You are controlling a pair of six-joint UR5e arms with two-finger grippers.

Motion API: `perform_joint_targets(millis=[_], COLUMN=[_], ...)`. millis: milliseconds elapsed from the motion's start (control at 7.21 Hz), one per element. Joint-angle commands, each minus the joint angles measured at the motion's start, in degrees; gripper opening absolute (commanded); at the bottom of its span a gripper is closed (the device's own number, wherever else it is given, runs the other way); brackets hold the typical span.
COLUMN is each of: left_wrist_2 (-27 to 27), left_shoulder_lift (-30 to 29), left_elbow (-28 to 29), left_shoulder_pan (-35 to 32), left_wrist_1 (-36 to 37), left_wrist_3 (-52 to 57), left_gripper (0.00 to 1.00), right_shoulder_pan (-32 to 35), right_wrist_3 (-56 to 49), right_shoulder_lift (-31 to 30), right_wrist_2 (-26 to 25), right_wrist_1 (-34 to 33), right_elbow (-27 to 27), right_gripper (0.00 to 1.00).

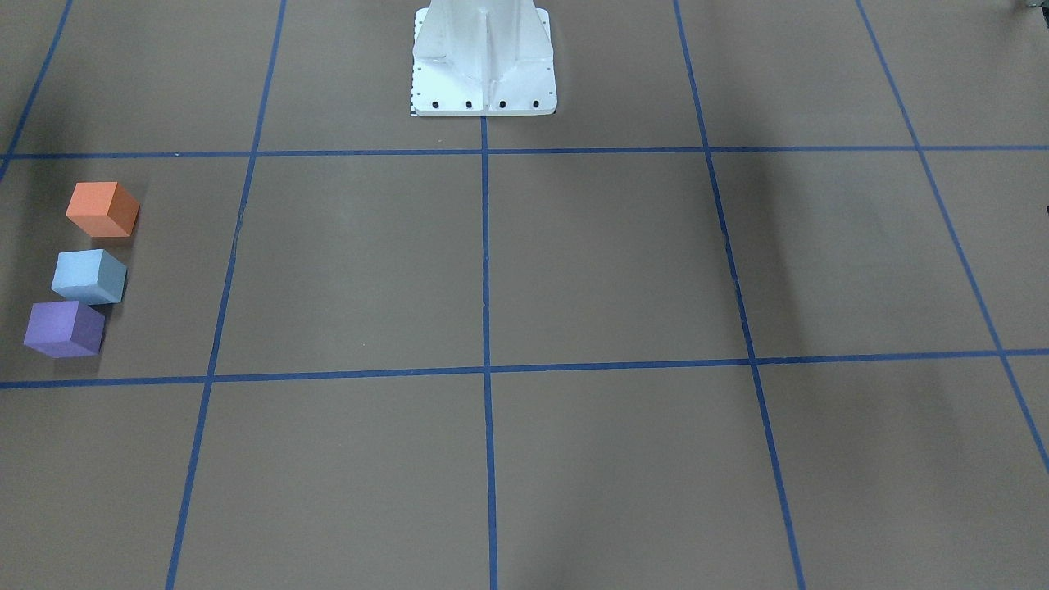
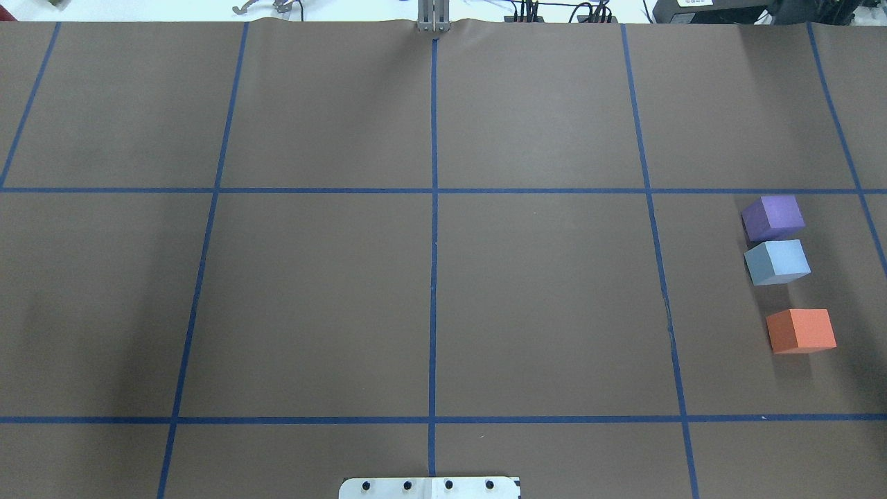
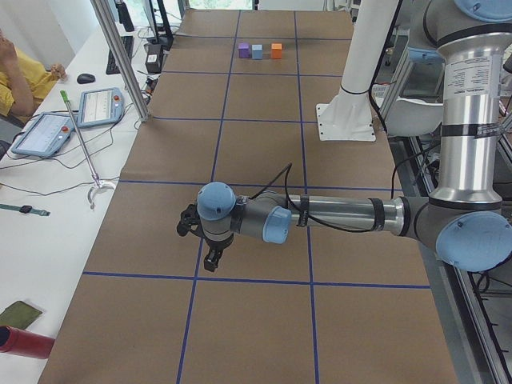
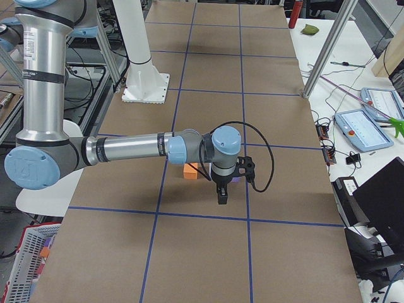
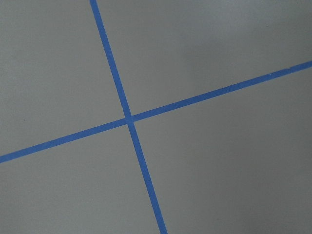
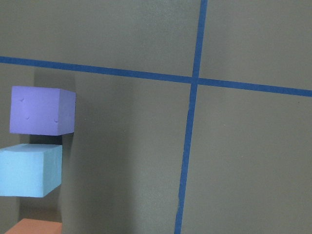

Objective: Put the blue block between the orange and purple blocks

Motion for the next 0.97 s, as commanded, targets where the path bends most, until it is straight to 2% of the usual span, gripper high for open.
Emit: perform_joint_targets(millis=[0,139,416,555,694,832], left_wrist_2=[-0.38,-0.64,0.32,3.28,6.62,6.74], left_shoulder_lift=[0.27,0.71,1.86,2.12,3.95,4.14], left_elbow=[-0.29,-0.64,-6.42,-7.41,-6.55,-3.14], left_shoulder_pan=[-0.16,-0.16,-0.07,-0.16,0.01,0.01], left_wrist_1=[0.02,0.02,-0.07,-0.16,-2.85,-6.97], left_wrist_3=[0.03,-0.14,-11.59,-14.01,-13.77,-13.51], left_gripper=[1.0,1.0,1.0,1.0,1.0,1.0], right_shoulder_pan=[-0.17,-0.18,-0.18,-0.18,-0.18,-0.18], right_wrist_3=[-0.04,-0.04,-0.04,-0.04,-0.04,-0.04], right_shoulder_lift=[0.66,0.84,1.1,1.1,1.1,1.1], right_wrist_2=[-0.09,-0.09,-0.18,-0.18,-0.09,-0.09], right_wrist_1=[0.2,0.37,0.37,0.37,0.37,0.46], right_elbow=[-0.15,-0.07,0.02,-0.07,-0.07,-0.07], right_gripper=[1.0,1.0,1.0,1.0,1.0,1.0])
